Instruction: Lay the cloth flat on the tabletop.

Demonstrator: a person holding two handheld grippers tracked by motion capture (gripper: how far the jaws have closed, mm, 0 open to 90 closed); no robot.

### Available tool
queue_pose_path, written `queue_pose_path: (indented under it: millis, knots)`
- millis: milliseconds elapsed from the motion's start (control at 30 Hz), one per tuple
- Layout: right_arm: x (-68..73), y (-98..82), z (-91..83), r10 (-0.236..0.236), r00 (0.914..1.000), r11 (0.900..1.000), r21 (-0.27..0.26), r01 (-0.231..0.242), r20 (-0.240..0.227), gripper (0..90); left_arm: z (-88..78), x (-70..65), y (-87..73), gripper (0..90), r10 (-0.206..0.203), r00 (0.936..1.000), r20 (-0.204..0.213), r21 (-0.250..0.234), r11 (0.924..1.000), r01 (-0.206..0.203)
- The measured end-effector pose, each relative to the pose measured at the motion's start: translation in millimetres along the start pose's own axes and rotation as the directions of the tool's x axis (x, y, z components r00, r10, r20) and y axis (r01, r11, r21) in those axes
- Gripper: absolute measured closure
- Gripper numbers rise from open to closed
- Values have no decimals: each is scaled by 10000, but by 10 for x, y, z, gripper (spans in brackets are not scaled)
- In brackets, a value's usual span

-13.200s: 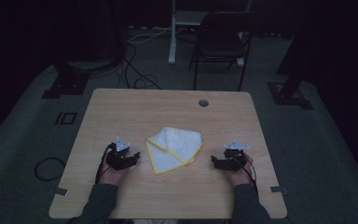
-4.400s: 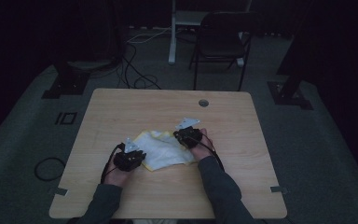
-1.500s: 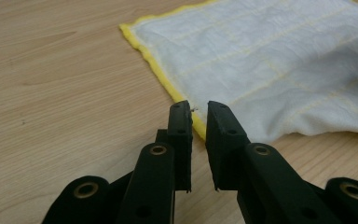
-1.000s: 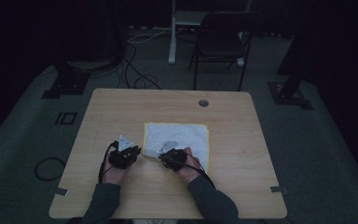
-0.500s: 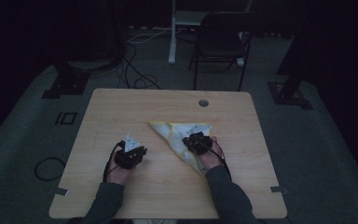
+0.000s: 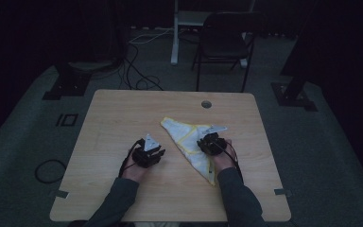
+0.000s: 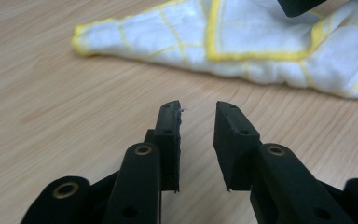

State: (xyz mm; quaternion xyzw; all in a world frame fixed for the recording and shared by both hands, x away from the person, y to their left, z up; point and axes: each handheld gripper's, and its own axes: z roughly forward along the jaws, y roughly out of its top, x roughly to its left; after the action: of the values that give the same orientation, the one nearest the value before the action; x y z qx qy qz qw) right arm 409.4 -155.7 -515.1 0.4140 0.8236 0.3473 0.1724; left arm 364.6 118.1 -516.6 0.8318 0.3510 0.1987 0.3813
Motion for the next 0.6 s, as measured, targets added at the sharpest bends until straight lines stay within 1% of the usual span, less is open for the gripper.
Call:
queue_pose_path:
  millis: [100, 133, 200, 233, 333, 400, 533, 600]
  knots:
    - [-30, -48, -81, 83, 10000, 9998, -167, -82, 36, 736, 84, -24, 75, 704, 76, 9999, 138, 30, 10000, -77]
    - [-30, -48, -81, 83, 10000, 9998, -167, -82, 36, 736, 108, -32, 96, 704, 94, 9998, 179, 45, 9999, -95]
    - [-35, -63, -98, 109, 9999, 9997, -198, -109, 42, 736, 134, -40, 118, 704, 144, 9997, 190, 65, 9999, -145]
    - [-38, -77, -112, 133, 9999, 9996, -232, -132, 34, 736, 191, -50, 165, 704, 180, 9997, 174, 130, 9998, -182]
    - [-50, -141, -159, 153, 9999, 9995, -271, -151, 75, 737, 248, -52, 218, 704, 192, 9996, 214, 188, 9996, -196]
    - [-63, -183, -187, 252, 9997, 9992, -323, -250, 64, 738, 280, -54, 245, 704, 170, 9996, 229, 186, 9997, -175]
    - [-69, -221, -213, 264, 9996, 9990, -372, -260, 102, 737, 330, -49, 279, 704, 186, 9995, 263, 261, 9995, -193]
    - [-58, -240, -231, 174, 9997, 9994, -305, -169, 176, 734, 355, -42, 288, 703, 161, 9994, 321, 274, 9995, -169]
